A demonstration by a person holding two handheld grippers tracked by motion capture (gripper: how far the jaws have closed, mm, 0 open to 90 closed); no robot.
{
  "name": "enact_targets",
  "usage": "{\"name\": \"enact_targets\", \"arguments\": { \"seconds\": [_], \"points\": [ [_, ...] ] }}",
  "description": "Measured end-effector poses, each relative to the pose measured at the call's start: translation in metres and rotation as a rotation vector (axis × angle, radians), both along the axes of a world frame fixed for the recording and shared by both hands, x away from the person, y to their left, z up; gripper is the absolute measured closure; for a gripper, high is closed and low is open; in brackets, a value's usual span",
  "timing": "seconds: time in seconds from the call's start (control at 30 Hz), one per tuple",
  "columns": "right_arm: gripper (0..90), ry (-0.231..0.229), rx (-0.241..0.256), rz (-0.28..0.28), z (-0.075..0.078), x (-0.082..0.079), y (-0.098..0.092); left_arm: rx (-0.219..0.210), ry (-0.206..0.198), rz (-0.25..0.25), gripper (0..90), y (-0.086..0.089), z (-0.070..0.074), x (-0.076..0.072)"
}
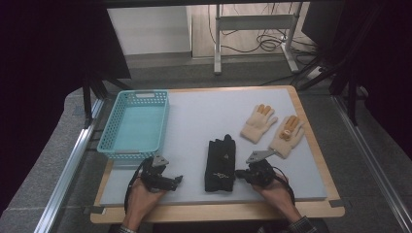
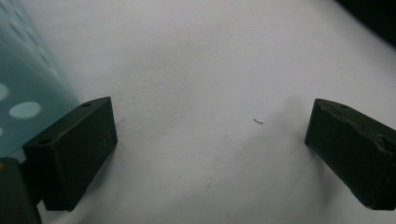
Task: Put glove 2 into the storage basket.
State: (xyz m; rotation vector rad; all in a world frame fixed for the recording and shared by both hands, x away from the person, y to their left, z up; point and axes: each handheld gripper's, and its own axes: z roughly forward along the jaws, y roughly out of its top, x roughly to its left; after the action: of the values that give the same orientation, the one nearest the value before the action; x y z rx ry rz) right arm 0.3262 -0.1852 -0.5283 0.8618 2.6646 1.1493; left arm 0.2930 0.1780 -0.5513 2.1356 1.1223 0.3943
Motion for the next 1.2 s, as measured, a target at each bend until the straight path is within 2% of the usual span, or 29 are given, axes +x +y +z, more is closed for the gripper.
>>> {"name": "enact_targets", "arguments": {
  "seconds": [0.33, 0.9, 1.03, 1.2],
  "points": [
    [88.6, -0.008, 0.004, 0.059, -0.003, -0.003, 0.029, 0.006, -0.007, -0.071, 4.1, 0.011, 0.000, -0.001],
    [86.1, -0.029, -0.014, 0.086, -0.004, 0.008, 0.079, -0.004, -0.004, -0.066, 4.0, 0.011, -0.001, -0.001],
    [83.6, -0.030, -0.021, 0.099, -0.003, 0.006, 0.079, 0.002, -0.005, -0.072, 3.9, 0.012, -0.001, -0.001],
    [77.2, -0.045, -0.020, 0.077, 0.006, 0.003, 0.061, -0.003, -0.006, -0.072, 3.9, 0.012, -0.001, -0.001]
  ]
}}
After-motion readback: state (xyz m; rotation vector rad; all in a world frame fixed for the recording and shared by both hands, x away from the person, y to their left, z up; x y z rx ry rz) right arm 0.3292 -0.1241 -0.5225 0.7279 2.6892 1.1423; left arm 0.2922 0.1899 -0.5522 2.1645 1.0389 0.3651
